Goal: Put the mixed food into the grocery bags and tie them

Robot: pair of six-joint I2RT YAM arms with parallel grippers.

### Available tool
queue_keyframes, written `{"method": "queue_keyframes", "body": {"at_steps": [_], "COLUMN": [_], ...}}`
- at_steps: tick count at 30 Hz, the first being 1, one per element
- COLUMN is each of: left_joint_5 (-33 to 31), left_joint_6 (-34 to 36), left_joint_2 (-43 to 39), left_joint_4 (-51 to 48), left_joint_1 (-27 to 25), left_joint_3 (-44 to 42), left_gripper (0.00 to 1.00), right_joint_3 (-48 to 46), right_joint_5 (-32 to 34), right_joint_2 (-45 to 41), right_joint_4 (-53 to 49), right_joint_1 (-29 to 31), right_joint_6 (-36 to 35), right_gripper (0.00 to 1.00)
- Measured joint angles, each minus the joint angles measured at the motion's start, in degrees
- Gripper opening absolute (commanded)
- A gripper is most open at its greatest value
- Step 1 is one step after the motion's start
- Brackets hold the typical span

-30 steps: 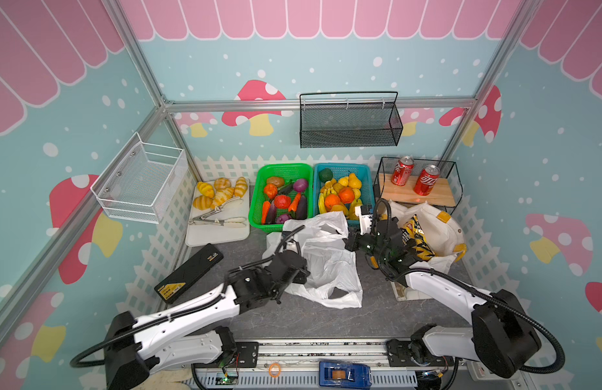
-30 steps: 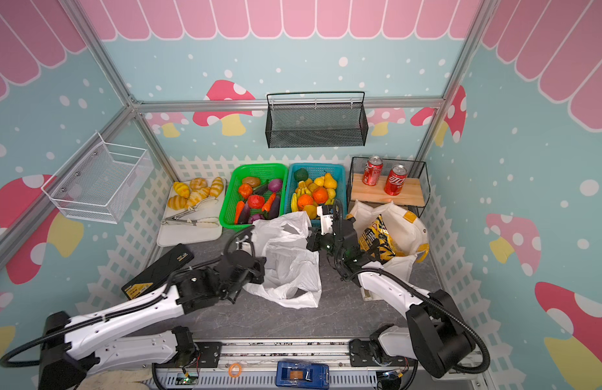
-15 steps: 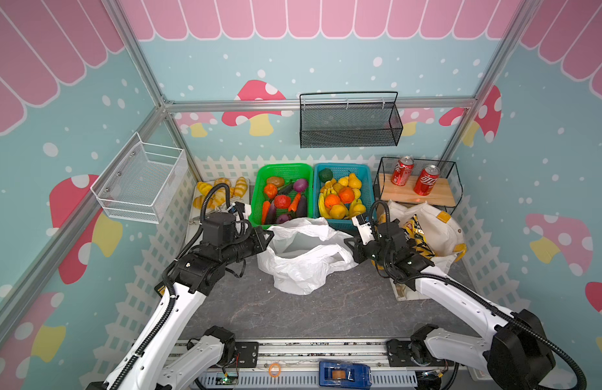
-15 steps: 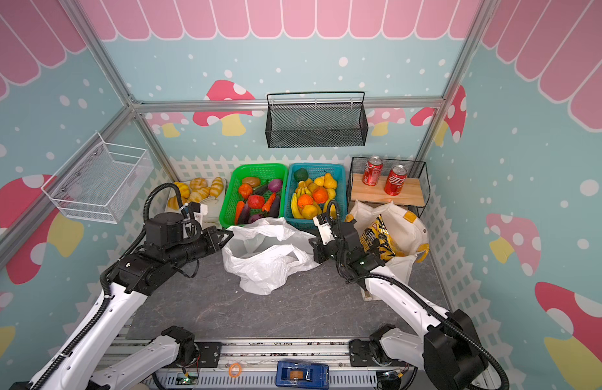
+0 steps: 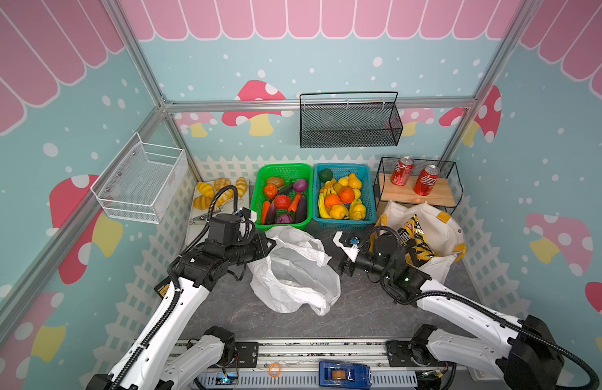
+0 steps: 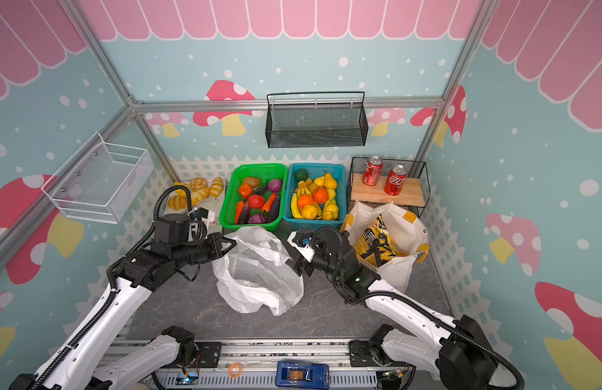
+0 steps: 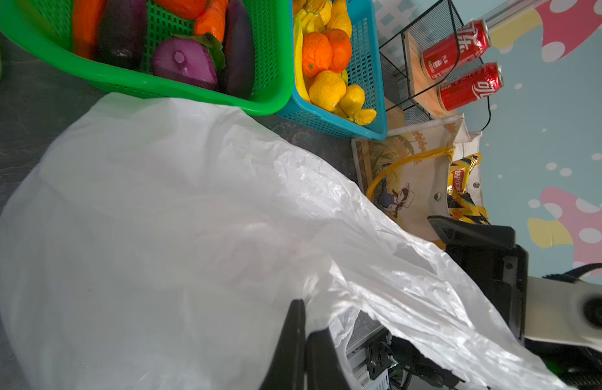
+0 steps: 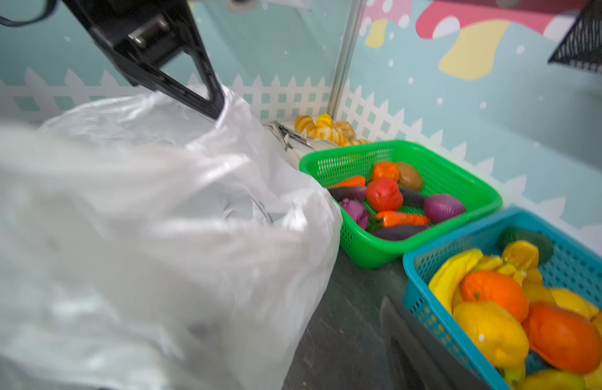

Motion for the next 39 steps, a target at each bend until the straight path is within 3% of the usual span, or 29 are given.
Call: {"method": "queue_keyframes", "body": {"at_steps": [4, 6, 8, 11, 14, 16, 19, 23, 28, 34, 39], "left_joint_5": [-0.4, -1.3, -2.6, -4.2, -4.0, -3.1, -1.2, -0.3, -1.7, -4.8, -6.7], "left_joint_6": [0.4, 1.6, 3.1, 6.1, 8.9, 9.7, 9.2, 3.8, -6.3, -14.3, -17.2], "left_joint_2": [1.7, 2.7, 3.3, 3.6, 3.9, 4.2, 4.5, 4.0, 0.7, -2.1, -3.7], "left_joint_4": [0.1, -0.1, -0.5, -0.8, -0.7, -0.3, 1.2, 6.1, 14.2, 20.0, 21.6], "left_joint_1": [-2.4, -3.0, -3.1, -3.1, -3.1, -3.1, -3.1, -3.0, -3.0, -2.6, -0.1], "left_joint_3": [0.0, 0.0, 0.0, 0.0, -0.2, -0.6, -1.6, -4.2, -10.6, -13.6, -13.6], "left_gripper": [0.00, 0.00, 0.00, 0.00, 0.00, 0.00, 0.00, 0.00, 0.00, 0.00, 0.00], "right_joint_3": [0.8, 3.1, 7.2, 14.8, 16.5, 16.5, 17.4, 20.7, 18.3, 12.3, 17.1], "right_joint_5": [0.6, 0.9, 1.0, -0.3, -1.8, -2.2, -3.0, -1.9, 1.0, 2.3, 9.2], "right_joint_2": [2.7, 4.8, 7.5, 12.5, 16.1, 18.8, 22.8, 24.2, 16.1, 2.8, 2.0], "right_joint_4": [4.4, 5.3, 4.9, 3.9, 4.2, 3.2, -0.9, -10.7, -18.4, -25.6, -32.0], "right_joint_1": [1.0, 0.7, -0.4, -5.7, -10.9, -11.9, -11.9, -12.0, -12.3, -12.2, -13.9], "right_joint_6": [-0.8, 1.1, 5.0, 16.1, 26.3, 30.4, 32.5, 28.7, 21.8, 17.7, 16.1], "right_gripper": [0.34, 0.05, 0.00, 0.00, 0.00, 0.04, 0.23, 0.51, 0.68, 0.75, 0.76]}}
